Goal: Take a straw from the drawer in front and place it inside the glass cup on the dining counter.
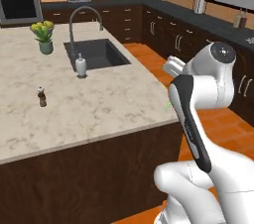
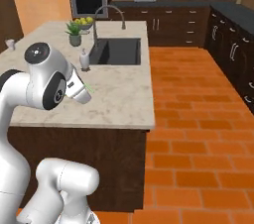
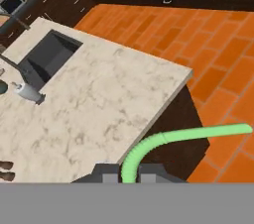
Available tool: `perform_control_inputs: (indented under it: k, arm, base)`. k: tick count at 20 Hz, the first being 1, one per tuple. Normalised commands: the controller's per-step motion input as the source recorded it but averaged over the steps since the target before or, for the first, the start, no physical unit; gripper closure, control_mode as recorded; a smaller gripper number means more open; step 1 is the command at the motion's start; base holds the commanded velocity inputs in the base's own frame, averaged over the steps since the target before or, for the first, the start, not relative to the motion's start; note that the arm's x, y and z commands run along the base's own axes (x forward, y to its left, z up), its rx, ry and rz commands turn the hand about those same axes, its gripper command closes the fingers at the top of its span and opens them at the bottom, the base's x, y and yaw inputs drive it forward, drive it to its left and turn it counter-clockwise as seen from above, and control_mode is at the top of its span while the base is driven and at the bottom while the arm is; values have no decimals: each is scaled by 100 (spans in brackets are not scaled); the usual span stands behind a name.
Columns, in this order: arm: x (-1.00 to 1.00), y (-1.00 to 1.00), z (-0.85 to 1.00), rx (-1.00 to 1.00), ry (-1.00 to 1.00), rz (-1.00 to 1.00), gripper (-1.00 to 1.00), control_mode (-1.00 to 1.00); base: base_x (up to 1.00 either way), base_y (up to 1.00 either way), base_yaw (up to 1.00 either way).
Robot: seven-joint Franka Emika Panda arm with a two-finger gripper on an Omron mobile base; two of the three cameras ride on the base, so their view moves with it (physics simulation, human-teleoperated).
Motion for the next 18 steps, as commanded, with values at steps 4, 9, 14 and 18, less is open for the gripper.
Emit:
perform_control_inputs:
  k: [4, 9, 14, 18]
  arm:
    - [0, 0, 0, 0, 0, 0, 100, 100]
    - [0, 0, 0, 0, 0, 0, 100, 100]
    - [0, 0, 0, 0, 0, 0, 100, 100]
    - [0, 0, 0, 0, 0, 0, 100, 100]
  base:
    - [0, 100, 16]
    - [-2, 100, 19]
    - [0, 100, 7]
    - [0, 100, 0]
